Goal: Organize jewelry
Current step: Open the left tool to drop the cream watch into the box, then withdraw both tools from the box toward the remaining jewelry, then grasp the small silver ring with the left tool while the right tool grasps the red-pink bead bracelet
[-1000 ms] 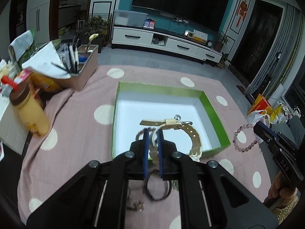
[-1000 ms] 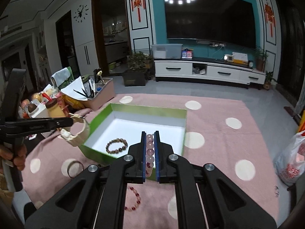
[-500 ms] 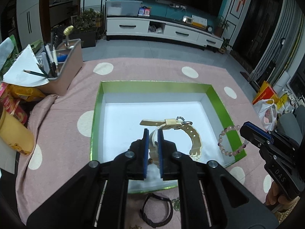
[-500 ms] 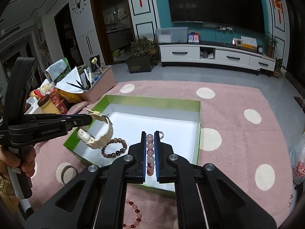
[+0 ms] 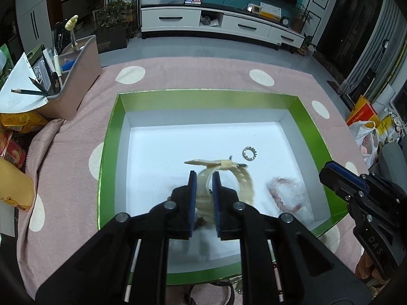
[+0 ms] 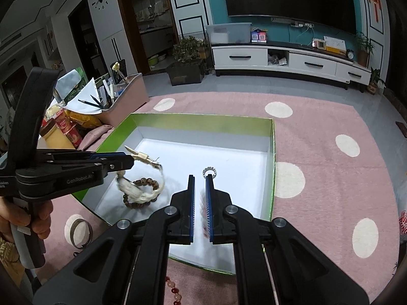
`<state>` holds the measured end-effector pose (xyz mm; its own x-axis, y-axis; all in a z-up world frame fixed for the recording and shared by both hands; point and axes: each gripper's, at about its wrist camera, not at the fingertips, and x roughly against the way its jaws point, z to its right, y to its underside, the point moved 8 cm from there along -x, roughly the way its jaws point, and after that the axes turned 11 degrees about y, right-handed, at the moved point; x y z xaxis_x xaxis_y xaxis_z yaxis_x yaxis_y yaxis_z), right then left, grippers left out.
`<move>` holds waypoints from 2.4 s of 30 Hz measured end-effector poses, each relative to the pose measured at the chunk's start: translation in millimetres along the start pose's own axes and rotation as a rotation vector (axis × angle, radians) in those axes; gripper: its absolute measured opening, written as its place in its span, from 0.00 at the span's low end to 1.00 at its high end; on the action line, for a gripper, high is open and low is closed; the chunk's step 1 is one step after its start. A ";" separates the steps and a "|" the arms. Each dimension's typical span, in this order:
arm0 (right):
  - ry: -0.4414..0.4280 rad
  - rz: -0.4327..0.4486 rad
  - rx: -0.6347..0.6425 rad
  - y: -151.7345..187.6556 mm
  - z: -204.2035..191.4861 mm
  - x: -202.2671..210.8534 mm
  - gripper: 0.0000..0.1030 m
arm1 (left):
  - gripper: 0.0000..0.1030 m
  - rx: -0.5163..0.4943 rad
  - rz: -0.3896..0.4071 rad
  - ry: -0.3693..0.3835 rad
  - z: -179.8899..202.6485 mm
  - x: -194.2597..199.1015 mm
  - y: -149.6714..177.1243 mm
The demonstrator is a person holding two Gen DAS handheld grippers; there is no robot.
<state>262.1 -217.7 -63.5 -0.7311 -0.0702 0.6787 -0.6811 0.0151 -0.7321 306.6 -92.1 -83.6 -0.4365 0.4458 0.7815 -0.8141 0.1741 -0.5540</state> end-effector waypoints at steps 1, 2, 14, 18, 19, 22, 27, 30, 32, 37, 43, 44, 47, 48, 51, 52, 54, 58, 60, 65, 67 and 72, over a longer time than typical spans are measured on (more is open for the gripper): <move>0.003 0.000 -0.004 0.3 2.1 0.2 0.10 | 0.12 -0.003 0.003 -0.001 0.9 0.4 -0.1; 0.004 0.001 -0.007 -0.1 3.7 0.8 0.12 | 0.14 -0.004 0.006 -0.002 1.4 1.7 -0.9; 0.002 0.047 -0.095 22.6 26.8 49.9 0.33 | 0.58 0.018 0.067 -0.036 -12.7 54.7 9.4; 0.012 0.043 -0.112 40.7 31.5 68.1 0.33 | 0.59 0.051 0.087 -0.044 -27.1 80.6 27.3; 0.014 0.043 -0.114 45.3 31.8 73.4 0.33 | 0.59 0.061 0.095 -0.047 -31.0 89.4 35.1; 0.012 0.042 -0.111 56.7 29.1 86.8 0.33 | 0.59 0.085 0.113 -0.046 -38.3 109.1 56.3; -0.011 0.045 -0.106 74.5 17.7 108.7 0.33 | 0.59 0.105 0.138 -0.048 -44.5 133.3 92.8; -0.033 0.041 -0.102 85.8 7.5 119.9 0.33 | 0.59 0.115 0.142 -0.056 -47.7 142.5 117.8; -0.048 0.034 -0.095 93.3 0.3 124.8 0.33 | 0.59 0.114 0.136 -0.063 -48.5 145.2 133.2; -0.062 -0.003 -0.076 112.8 -15.2 125.6 0.33 | 0.59 0.110 0.121 -0.077 -52.7 146.0 173.0; -0.079 -0.059 -0.078 136.9 -28.5 118.7 0.33 | 0.55 0.111 0.090 -0.057 -55.0 132.2 213.6; -0.082 -0.065 -0.077 140.5 -30.1 117.7 0.33 | 0.52 0.110 0.081 -0.051 -55.6 127.7 219.2; -0.083 -0.087 -0.073 149.2 -35.0 112.5 0.33 | 0.48 0.101 0.069 -0.044 -57.2 119.3 222.9; -0.079 -0.094 -0.068 151.6 -36.7 110.2 0.33 | 0.48 0.097 0.068 -0.040 -56.5 117.0 223.0; -0.068 -0.108 -0.052 155.5 -39.6 104.0 0.33 | 0.48 0.079 0.070 -0.026 -51.0 109.6 221.2; -0.070 -0.114 -0.049 156.7 -40.7 101.9 0.33 | 0.48 0.074 0.072 -0.022 -49.6 106.6 219.4; -0.069 -0.120 -0.044 158.1 -42.6 98.4 0.33 | 0.44 0.064 0.072 -0.022 -47.1 102.1 215.6; -0.073 -0.128 -0.041 158.6 -44.8 93.6 0.33 | 0.39 0.046 0.066 -0.018 -45.2 91.7 209.6; -0.071 -0.133 -0.042 159.4 -43.7 91.6 0.33 | 0.39 0.041 0.062 -0.012 -45.3 87.6 207.6; -0.068 -0.145 -0.048 160.0 -41.3 84.7 0.33 | 0.38 0.020 0.055 0.007 -40.7 79.5 204.4; -0.068 -0.147 -0.047 159.7 -41.8 83.4 0.33 | 0.35 0.014 0.052 0.004 -40.1 75.6 203.2; -0.066 -0.150 -0.042 158.1 -41.3 79.5 0.33 | 0.33 0.001 0.059 0.006 -39.0 70.0 196.9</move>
<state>94.6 -179.8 -122.9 -0.6179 -0.1401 0.7737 -0.7844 0.0414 -0.6189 130.7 7.7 -149.2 -0.4813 0.4605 0.7458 -0.7874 0.1467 -0.5987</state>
